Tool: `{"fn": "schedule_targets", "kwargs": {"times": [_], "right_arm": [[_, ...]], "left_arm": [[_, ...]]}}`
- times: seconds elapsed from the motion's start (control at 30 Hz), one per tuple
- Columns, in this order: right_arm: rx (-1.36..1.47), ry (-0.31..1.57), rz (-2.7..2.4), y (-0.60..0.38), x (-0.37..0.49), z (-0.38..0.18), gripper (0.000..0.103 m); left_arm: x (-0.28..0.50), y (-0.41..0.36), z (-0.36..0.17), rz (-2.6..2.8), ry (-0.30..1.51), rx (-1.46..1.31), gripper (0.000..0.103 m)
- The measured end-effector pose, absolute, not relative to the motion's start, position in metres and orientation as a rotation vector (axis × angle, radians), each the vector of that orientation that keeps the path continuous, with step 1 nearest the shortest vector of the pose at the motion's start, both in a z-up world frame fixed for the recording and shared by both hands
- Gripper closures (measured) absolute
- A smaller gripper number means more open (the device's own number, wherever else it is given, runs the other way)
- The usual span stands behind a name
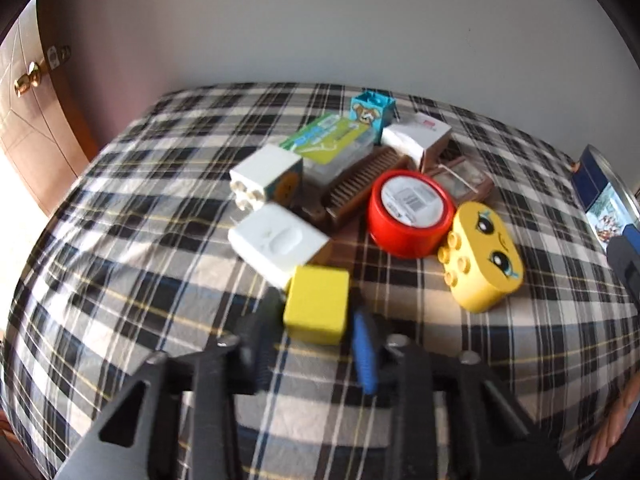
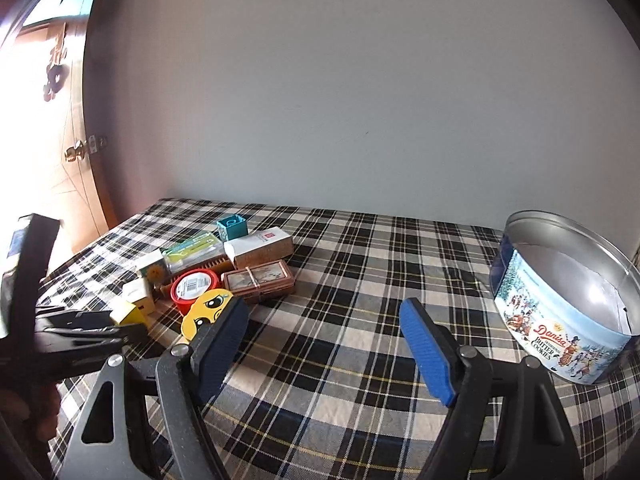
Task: Organize rigid objects
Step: 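Reach both grippers toward the object cluster on the bed, then grasp the yellow cube with the left gripper while the right grasps the yellow face block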
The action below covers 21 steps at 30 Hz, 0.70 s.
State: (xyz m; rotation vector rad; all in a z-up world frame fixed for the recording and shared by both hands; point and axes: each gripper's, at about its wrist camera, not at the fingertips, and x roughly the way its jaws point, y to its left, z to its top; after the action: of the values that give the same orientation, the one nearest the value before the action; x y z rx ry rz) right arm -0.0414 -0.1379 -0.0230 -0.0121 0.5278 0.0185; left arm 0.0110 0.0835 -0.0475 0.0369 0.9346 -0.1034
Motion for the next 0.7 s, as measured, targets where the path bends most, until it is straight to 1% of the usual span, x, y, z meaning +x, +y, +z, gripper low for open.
{"fn": "schedule_targets", "kwargs": {"times": [0.07, 0.17, 0.37, 0.53, 0.57, 0.63, 0.67, 0.7], "right_arm": [[-0.012, 0.542, 0.047, -0.133, -0.040, -0.025, 0.023], [-0.047, 0.568, 0.106, -0.118, -0.037, -0.028, 0.027], [-0.071, 0.633, 0.215, -0.086, -0.025, -0.033, 0.027], [-0.047, 0.800, 0.223, -0.056, 0.016, -0.053, 0.027], [-0.054, 0.828, 0.216, -0.052, 0.022, -0.058, 0.029], [-0.096, 0.885, 0.188, -0.045, 0.032, -0.068, 0.048], [-0.111, 0.877, 0.173, -0.044, 0.032, -0.067, 0.057], [-0.111, 0.876, 0.174, -0.045, 0.031, -0.065, 0.057]], "left_arm": [[0.010, 0.085, -0.047, -0.117, 0.930, 0.029, 0.080], [0.006, 0.088, -0.045, -0.148, 0.916, 0.016, 0.080], [-0.017, 0.108, -0.023, -0.175, 0.826, -0.004, 0.080], [-0.030, 0.131, -0.009, -0.159, 0.778, -0.020, 0.080], [-0.032, 0.133, -0.009, -0.149, 0.777, -0.013, 0.080], [-0.036, 0.133, -0.009, -0.130, 0.774, 0.014, 0.080], [-0.037, 0.132, -0.010, -0.131, 0.776, 0.021, 0.080], [-0.038, 0.132, -0.010, -0.135, 0.781, 0.020, 0.080]]}}
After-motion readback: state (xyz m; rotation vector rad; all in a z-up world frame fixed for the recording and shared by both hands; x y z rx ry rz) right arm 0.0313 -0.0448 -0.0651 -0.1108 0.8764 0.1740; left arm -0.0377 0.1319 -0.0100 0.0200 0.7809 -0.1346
